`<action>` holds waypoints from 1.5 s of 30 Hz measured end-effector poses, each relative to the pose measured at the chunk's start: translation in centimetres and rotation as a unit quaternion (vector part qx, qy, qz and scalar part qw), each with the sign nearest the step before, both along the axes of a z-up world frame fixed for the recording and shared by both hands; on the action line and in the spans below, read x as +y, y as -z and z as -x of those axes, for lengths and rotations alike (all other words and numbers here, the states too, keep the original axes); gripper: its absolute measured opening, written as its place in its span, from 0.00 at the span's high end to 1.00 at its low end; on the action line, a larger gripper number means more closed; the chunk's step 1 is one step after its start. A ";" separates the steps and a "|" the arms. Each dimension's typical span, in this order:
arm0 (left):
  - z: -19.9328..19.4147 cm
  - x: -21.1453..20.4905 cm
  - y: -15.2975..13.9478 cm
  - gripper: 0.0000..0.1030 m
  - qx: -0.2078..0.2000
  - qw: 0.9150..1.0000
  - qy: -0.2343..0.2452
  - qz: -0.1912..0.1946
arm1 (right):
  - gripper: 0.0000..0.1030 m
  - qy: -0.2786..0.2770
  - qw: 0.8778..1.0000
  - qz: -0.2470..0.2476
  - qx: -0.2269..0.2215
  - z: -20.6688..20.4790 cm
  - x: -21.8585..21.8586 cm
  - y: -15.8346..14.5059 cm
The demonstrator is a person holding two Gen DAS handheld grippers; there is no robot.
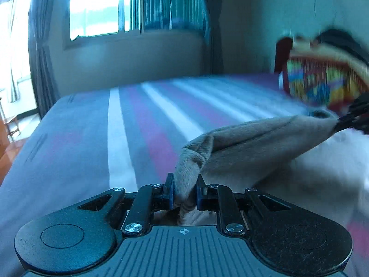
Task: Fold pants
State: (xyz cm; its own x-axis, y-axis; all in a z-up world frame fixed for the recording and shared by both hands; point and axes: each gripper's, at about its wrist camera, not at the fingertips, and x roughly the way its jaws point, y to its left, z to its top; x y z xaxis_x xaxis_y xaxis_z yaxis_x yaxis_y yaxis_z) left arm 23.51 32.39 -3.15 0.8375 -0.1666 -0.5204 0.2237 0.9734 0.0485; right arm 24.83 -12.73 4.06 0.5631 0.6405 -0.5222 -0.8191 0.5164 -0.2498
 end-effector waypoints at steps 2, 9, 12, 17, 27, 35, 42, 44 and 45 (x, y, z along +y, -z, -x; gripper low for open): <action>2.3 -1.2 2.4 0.83 0.036 0.999 -0.018 0.004 | 0.95 0.020 1.000 0.002 0.023 3.6 -0.2 2.5; 9.5 -0.9 4.7 0.44 0.069 0.987 -0.137 0.045 | 0.54 0.145 0.975 -0.055 0.160 7.5 -3.1 7.3; 11.9 1.2 3.6 0.44 0.048 0.969 -0.178 0.163 | 0.55 0.188 0.947 -0.143 0.216 7.0 -6.0 5.9; 12.8 2.7 5.2 0.44 0.051 0.903 -0.183 0.384 | 0.54 0.280 0.877 -0.233 0.314 2.1 -8.5 7.8; 10.2 2.0 8.5 0.44 0.096 0.854 -0.224 0.460 | 0.61 0.379 0.817 -0.258 0.349 -2.2 -9.4 11.8; 9.0 3.4 4.5 0.78 0.031 0.891 -0.202 0.405 | 0.96 0.352 0.849 -0.284 0.275 0.1 -9.7 7.2; 8.1 2.5 7.0 0.78 0.137 0.921 -0.213 0.296 | 0.93 0.363 0.854 -0.228 0.296 5.0 -9.1 12.2; 8.7 2.2 6.1 0.78 0.119 0.922 -0.215 0.299 | 0.95 0.374 0.821 -0.265 0.342 4.2 -10.4 14.5; 8.9 2.0 5.6 0.78 0.110 0.926 -0.212 0.291 | 0.93 0.374 0.818 -0.269 0.345 4.1 -10.7 14.4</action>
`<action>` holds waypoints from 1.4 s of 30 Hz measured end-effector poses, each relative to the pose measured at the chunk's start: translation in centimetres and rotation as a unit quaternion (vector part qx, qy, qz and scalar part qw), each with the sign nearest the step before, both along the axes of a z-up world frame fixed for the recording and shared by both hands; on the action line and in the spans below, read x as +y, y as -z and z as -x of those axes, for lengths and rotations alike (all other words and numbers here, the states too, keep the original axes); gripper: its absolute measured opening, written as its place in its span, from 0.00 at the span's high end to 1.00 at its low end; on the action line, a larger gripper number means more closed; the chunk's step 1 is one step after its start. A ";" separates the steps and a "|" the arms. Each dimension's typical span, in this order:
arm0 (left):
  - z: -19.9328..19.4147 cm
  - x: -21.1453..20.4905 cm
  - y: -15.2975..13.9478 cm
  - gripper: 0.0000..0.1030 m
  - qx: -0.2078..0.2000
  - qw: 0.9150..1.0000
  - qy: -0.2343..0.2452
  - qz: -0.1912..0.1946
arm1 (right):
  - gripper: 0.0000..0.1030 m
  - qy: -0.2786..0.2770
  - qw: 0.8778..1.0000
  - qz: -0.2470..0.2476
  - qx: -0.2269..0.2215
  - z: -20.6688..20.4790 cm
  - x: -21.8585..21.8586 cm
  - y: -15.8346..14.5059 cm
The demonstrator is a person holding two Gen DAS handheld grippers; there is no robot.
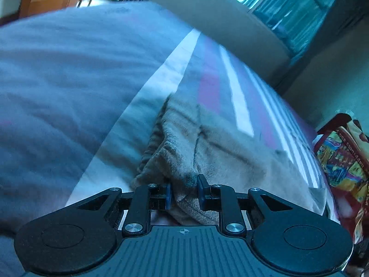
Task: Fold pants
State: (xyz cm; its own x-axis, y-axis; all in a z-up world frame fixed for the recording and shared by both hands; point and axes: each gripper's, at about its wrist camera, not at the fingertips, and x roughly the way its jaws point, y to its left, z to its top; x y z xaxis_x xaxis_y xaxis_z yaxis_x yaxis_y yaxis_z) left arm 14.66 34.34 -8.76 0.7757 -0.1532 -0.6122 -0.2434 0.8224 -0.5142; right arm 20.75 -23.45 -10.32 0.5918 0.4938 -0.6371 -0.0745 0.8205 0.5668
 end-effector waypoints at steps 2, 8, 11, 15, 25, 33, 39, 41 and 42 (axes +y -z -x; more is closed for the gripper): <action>0.6 -0.1 -0.5 0.78 -0.016 1.000 -0.001 -0.016 | 0.94 -0.011 1.000 0.013 -0.020 0.5 0.2 -0.9; -0.2 -1.4 -0.1 0.76 0.028 0.998 -0.011 -0.062 | 0.93 -0.031 0.998 0.052 0.002 0.7 0.4 0.5; 1.5 -2.7 -2.1 0.61 0.025 0.994 -0.046 -0.093 | 0.58 -0.010 0.997 0.072 -0.016 1.0 -0.9 -1.3; 1.7 -3.5 -2.3 0.46 0.050 0.991 -0.073 -0.105 | 0.42 0.041 0.986 0.134 -0.088 0.9 -1.8 -4.7; 0.9 -3.4 1.0 0.30 0.105 0.988 -0.054 -0.104 | 0.93 0.065 0.982 0.179 -0.014 -3.6 -4.5 -3.3; 0.3 -4.2 1.1 0.29 0.112 0.984 -0.042 -0.130 | 0.70 0.066 0.985 0.154 -0.031 2.2 -8.6 -2.2; 0.3 -4.3 1.2 0.29 0.114 0.984 -0.045 -0.127 | 0.66 0.025 0.959 0.267 -0.086 -1.8 -6.0 -4.3; 0.3 -4.3 1.3 0.29 0.115 0.984 -0.042 -0.127 | 0.69 -0.003 0.953 0.297 -0.055 -5.0 -5.9 -3.4; 0.3 -4.2 1.3 0.29 0.115 0.985 -0.041 -0.125 | 0.80 -0.018 0.951 0.306 -0.041 -5.8 -5.8 -3.0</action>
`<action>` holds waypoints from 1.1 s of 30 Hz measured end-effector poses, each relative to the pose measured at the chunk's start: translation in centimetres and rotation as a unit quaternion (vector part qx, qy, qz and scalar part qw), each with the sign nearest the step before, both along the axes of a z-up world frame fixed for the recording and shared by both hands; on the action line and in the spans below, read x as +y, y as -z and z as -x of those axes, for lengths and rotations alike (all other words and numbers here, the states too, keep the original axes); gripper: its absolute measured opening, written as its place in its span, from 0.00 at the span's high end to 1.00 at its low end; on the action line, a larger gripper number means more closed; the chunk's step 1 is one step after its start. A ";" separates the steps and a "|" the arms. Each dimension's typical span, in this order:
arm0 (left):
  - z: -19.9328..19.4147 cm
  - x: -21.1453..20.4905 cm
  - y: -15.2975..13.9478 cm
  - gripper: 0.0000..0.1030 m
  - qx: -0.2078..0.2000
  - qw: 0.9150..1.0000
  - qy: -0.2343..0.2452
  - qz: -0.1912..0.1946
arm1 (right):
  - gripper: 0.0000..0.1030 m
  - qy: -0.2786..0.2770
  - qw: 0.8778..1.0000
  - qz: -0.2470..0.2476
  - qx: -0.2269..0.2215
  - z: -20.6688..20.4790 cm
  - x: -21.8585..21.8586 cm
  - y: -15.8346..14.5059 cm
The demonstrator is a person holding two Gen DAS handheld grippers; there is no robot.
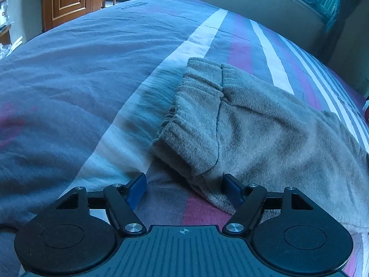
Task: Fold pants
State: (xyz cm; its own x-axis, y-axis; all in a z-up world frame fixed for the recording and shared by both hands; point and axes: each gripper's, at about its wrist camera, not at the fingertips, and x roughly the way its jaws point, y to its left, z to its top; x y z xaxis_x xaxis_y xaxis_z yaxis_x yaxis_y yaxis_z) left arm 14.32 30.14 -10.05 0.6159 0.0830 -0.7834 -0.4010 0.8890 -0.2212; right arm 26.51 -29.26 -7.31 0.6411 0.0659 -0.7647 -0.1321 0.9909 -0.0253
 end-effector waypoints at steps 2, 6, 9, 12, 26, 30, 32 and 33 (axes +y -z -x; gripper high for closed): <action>0.0 0.1 0.0 0.29 0.000 1.000 0.003 0.000 | 0.97 0.002 1.000 -0.003 0.005 -0.4 -0.9 -0.3; 0.1 -0.1 0.0 0.29 -0.001 1.000 0.002 -0.001 | 0.97 0.050 0.996 -0.062 -0.031 4.3 -5.7 -2.1; 0.0 -0.3 0.1 0.29 -0.001 1.000 0.004 -0.003 | 0.99 0.070 0.995 -0.066 0.031 6.3 -9.1 0.7; 0.1 -0.3 0.1 0.29 -0.001 1.000 0.003 -0.003 | 0.76 0.029 0.999 -0.015 0.019 6.9 -9.0 0.7; -0.2 -0.3 0.2 0.27 0.004 1.000 0.003 0.000 | 0.59 -0.033 0.989 0.055 -0.132 -0.1 -4.2 -6.4; -0.2 -0.3 0.4 0.27 0.002 1.000 0.005 0.001 | 0.59 -0.063 0.990 0.049 -0.118 -1.2 -4.5 -7.0; -0.3 -0.2 0.4 0.27 0.004 1.000 0.006 0.002 | 0.59 -0.092 0.989 0.087 -0.082 -2.6 -3.6 -5.3; -0.3 -0.2 0.3 0.27 0.004 1.000 0.006 0.003 | 0.60 -0.103 0.987 0.104 -0.060 -3.4 -3.1 -4.2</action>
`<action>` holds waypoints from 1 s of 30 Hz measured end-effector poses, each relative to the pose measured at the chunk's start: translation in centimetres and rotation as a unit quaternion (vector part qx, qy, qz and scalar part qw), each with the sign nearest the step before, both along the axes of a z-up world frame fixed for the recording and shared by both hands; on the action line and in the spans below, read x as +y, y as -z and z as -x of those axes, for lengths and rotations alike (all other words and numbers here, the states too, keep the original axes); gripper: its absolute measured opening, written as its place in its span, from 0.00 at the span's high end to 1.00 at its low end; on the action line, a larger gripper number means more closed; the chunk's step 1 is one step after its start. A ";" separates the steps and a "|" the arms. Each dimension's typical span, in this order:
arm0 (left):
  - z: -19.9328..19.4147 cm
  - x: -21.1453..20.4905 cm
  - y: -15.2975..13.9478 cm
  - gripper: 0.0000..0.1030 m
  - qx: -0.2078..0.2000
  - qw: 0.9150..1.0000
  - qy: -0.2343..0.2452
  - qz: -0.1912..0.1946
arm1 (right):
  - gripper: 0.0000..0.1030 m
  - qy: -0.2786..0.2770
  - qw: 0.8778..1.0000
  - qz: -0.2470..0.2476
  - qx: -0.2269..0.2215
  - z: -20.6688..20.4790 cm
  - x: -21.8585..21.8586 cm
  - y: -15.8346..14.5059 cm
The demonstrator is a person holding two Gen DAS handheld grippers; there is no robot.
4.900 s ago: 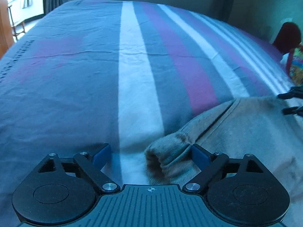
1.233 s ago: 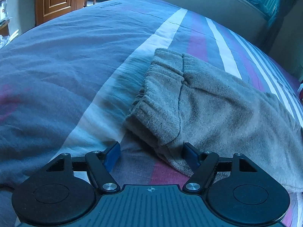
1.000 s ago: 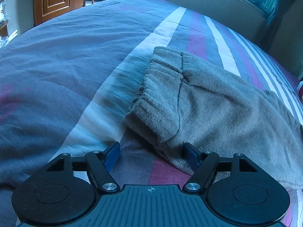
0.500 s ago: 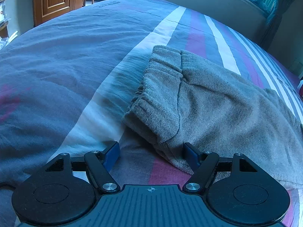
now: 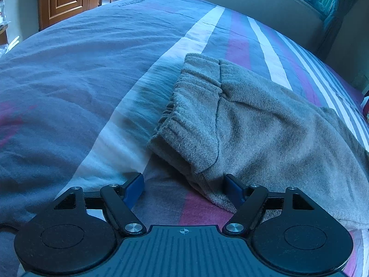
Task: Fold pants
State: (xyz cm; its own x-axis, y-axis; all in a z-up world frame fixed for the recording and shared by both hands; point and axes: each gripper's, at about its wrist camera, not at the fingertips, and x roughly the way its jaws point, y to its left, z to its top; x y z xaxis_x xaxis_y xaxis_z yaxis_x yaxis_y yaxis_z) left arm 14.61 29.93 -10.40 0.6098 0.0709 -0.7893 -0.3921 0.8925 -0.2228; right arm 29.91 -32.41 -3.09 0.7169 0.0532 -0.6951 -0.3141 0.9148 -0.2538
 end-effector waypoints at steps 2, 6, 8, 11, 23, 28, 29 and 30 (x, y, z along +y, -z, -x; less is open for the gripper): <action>-0.1 0.0 0.0 0.27 0.001 1.000 0.001 0.001 | 0.61 -0.008 0.998 0.032 0.045 -1.5 0.8 2.1; -0.2 0.0 0.0 0.26 0.003 1.000 0.003 0.001 | 0.95 0.000 0.997 0.055 0.054 -2.7 1.0 3.6; -0.2 0.1 0.0 0.26 0.004 1.000 0.006 0.002 | 0.95 0.045 0.999 0.004 -0.012 -1.2 -0.8 1.0; -0.3 0.0 0.0 0.26 0.006 1.000 0.014 -0.002 | 0.95 0.119 0.979 -0.128 -0.104 3.9 -5.6 -3.3; -0.7 0.1 -0.3 0.26 0.017 1.000 0.016 0.001 | 0.93 0.362 0.807 -0.464 -0.044 17.1 -22.1 9.4; -0.4 0.0 -0.1 0.25 0.010 1.000 0.010 0.000 | 0.95 0.346 0.816 -0.460 -0.053 16.6 -22.6 8.7; -0.2 0.1 -0.1 0.25 0.007 1.000 0.008 0.002 | 0.95 0.342 0.821 -0.453 -0.059 16.0 -22.5 8.1; 0.0 0.2 -0.2 0.25 0.003 1.000 0.006 0.004 | 0.95 0.347 0.823 -0.447 -0.057 15.7 -22.7 8.0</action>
